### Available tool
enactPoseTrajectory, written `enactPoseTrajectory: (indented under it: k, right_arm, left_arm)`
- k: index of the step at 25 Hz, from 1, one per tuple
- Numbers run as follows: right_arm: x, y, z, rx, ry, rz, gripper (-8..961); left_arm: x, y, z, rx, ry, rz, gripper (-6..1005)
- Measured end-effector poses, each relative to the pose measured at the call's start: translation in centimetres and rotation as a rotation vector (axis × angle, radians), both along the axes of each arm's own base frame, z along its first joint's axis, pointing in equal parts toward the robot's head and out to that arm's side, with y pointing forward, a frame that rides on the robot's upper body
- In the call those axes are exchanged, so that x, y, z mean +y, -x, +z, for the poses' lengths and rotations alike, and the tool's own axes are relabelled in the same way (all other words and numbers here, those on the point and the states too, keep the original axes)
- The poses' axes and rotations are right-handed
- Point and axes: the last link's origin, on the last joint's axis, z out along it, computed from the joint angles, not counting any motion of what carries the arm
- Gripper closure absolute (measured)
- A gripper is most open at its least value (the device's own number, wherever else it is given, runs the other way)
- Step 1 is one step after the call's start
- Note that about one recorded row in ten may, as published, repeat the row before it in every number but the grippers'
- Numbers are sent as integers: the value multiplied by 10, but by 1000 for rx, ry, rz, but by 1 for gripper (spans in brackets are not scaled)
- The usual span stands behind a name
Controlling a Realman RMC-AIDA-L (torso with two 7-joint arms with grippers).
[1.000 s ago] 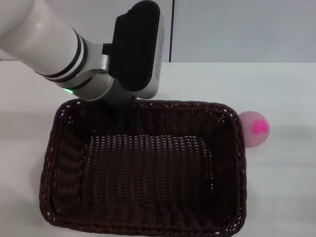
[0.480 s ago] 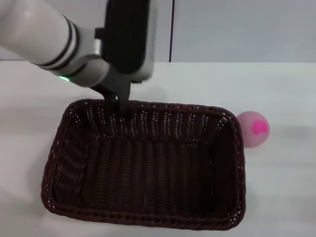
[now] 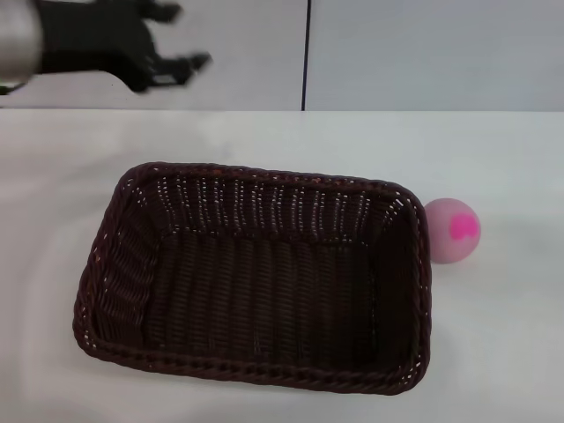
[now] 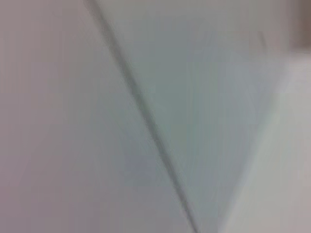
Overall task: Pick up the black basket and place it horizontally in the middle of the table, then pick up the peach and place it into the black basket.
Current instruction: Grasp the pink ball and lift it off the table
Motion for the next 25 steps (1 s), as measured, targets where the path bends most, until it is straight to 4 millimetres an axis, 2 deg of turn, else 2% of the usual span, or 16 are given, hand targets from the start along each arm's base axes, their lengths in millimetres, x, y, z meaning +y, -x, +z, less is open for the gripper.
enactPoseTrajectory:
  k: [1, 2, 3, 4, 6, 7, 8, 10, 11, 14, 16, 17, 19, 21, 22, 25]
  right_arm:
    - [8, 16, 13, -53, 157, -52, 316]
    - [8, 16, 13, -53, 157, -52, 316]
    - [17, 30, 19, -91, 284, -84, 316]
    - [17, 30, 19, -91, 284, -84, 316]
    - [36, 50, 15, -143, 490, -145, 316]
    - [36, 50, 15, -143, 490, -145, 316]
    - [51, 59, 5, -191, 588, -200, 316]
    - [59, 64, -1, -219, 619, -216, 316]
    - [73, 72, -16, -260, 657, -237, 316]
    - [84, 77, -30, -272, 678, -247, 316]
    - [100, 83, -55, -275, 706, -245, 316]
    - [100, 83, -55, -275, 706, -245, 316]
    - [108, 86, -72, -284, 721, -241, 316]
    - [116, 87, -94, -300, 740, -244, 316]
    - [116, 87, -94, -300, 740, -244, 316]
    - [122, 88, -114, -315, 762, -248, 315]
  left_arm:
    - [-7, 18, 18, -174, -83, 12, 365]
    - [-10, 25, 22, -227, -104, 17, 365]
    - [-12, 31, 25, -274, -126, 24, 365]
    - [-12, 31, 25, -274, -126, 24, 365]
    - [-24, 54, 34, -421, -184, 38, 365]
    - [-24, 54, 34, -421, -184, 38, 365]
    - [-32, 69, 35, -497, -211, 42, 366]
    - [-36, 74, 36, -536, -227, 39, 366]
    - [-48, 90, 37, -620, -269, 33, 366]
    - [-58, 104, 37, -670, -300, 49, 367]
    - [-58, 104, 37, -670, -300, 49, 367]
    - [-58, 104, 37, -670, -300, 49, 367]
    - [-70, 119, 36, -719, -310, 83, 367]
    - [-73, 121, 36, -723, -310, 88, 368]
    - [-75, 123, 35, -724, -309, 93, 368]
    - [-76, 124, 35, -726, -308, 97, 369]
